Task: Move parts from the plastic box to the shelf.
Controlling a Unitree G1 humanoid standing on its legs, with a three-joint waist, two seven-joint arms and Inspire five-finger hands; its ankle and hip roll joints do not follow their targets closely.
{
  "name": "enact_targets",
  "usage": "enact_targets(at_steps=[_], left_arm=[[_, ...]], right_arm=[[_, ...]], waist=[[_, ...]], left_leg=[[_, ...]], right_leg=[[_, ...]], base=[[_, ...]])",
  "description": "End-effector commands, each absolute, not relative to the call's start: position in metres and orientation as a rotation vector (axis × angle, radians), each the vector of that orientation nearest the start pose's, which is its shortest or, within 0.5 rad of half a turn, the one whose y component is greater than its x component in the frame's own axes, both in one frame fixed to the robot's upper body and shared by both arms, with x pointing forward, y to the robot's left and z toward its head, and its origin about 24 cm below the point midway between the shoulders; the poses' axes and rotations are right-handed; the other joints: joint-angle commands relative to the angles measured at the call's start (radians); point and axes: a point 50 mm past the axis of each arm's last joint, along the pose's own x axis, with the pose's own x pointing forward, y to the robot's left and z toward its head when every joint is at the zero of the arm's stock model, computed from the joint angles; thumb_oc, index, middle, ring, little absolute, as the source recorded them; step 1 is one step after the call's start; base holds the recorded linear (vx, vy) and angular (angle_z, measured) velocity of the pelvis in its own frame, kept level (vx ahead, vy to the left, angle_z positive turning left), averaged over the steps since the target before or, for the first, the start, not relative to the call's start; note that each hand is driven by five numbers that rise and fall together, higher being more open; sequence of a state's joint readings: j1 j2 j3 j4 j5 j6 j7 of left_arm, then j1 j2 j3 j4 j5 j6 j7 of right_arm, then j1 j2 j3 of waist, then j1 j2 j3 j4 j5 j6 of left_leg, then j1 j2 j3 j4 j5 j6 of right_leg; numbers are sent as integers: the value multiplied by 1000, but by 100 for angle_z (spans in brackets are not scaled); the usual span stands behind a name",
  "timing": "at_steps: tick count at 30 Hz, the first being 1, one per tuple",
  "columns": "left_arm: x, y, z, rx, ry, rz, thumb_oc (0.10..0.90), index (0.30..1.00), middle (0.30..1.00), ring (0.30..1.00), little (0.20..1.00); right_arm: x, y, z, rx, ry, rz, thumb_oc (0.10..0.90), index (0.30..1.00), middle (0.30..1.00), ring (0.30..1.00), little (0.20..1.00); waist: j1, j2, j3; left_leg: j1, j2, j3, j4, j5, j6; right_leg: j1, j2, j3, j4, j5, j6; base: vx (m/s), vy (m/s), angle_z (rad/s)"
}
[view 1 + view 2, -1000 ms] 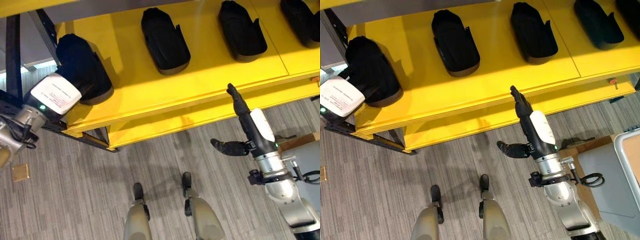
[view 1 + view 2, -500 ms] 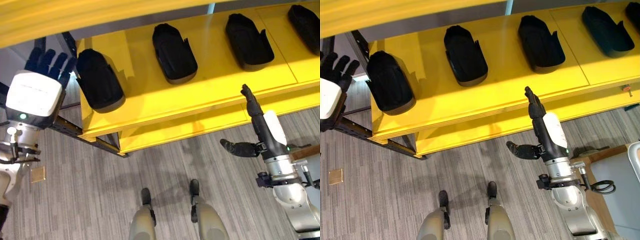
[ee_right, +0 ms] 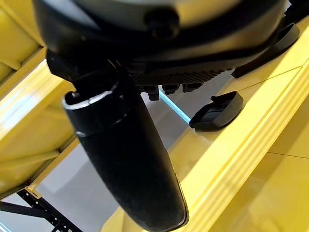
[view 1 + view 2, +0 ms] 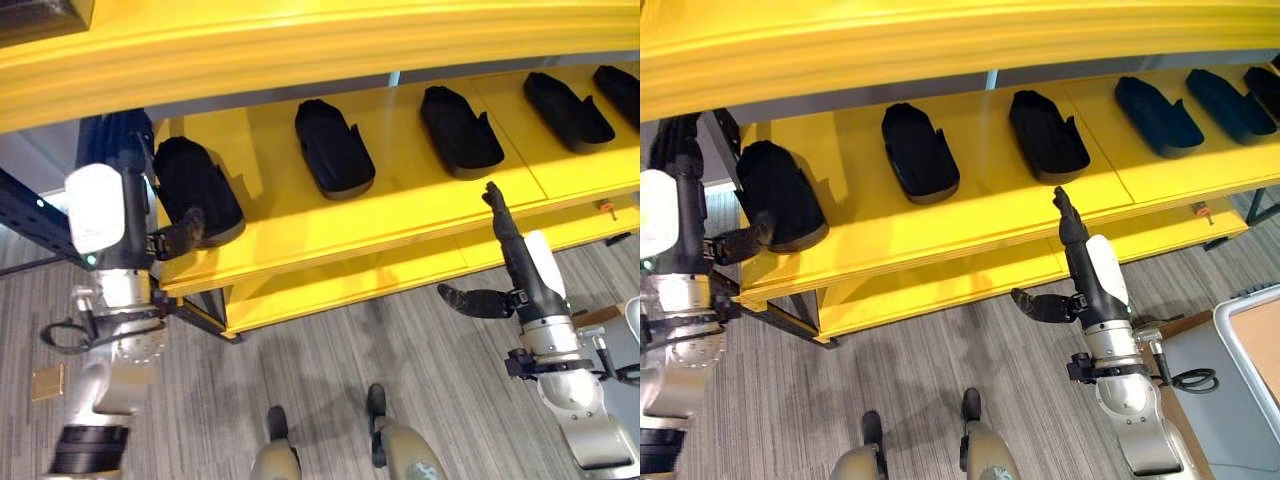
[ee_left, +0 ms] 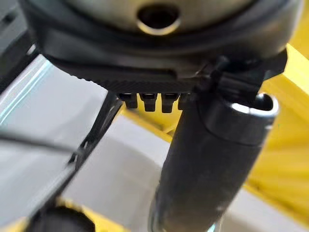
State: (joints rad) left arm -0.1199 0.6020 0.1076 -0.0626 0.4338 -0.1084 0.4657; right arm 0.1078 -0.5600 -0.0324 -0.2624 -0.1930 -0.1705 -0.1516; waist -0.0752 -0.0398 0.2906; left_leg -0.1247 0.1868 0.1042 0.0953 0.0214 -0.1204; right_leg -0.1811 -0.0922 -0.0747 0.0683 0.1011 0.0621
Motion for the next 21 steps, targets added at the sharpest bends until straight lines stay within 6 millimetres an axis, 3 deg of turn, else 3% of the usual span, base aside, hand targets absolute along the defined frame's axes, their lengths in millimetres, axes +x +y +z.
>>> enact_targets(at_steps=[1, 12, 21], left_arm=[[266, 248, 196, 847, -726, 467, 900, 1000, 1000, 1000, 1000], [282, 224, 178, 654, -650, 366, 900, 1000, 1000, 1000, 1000], [296, 218, 168, 661, -593, 375, 900, 1000, 1000, 1000, 1000]], right_arm=[[227, -216, 160, -691, -588, -63, 900, 1000, 1000, 1000, 1000], [229, -210, 160, -701, -591, -46, 900, 1000, 1000, 1000, 1000], [229, -208, 159, -706, -591, -32, 900, 1000, 1000, 1000, 1000]], waist=[[-12, -22, -98], [-21, -30, -118], [-28, -37, -125]], left_leg=[[-25, 14, 1, 48, -6, 7], [-2, 14, 8, 31, -4, 11], [-3, 17, 14, 29, -2, 10]], right_leg=[[64, -54, 12, 21, -88, 69], [84, -50, 13, 10, -88, 68], [76, -46, 18, 9, -85, 69]], base=[[41, -12, -2], [8, -2, -2], [1, 0, 0]])
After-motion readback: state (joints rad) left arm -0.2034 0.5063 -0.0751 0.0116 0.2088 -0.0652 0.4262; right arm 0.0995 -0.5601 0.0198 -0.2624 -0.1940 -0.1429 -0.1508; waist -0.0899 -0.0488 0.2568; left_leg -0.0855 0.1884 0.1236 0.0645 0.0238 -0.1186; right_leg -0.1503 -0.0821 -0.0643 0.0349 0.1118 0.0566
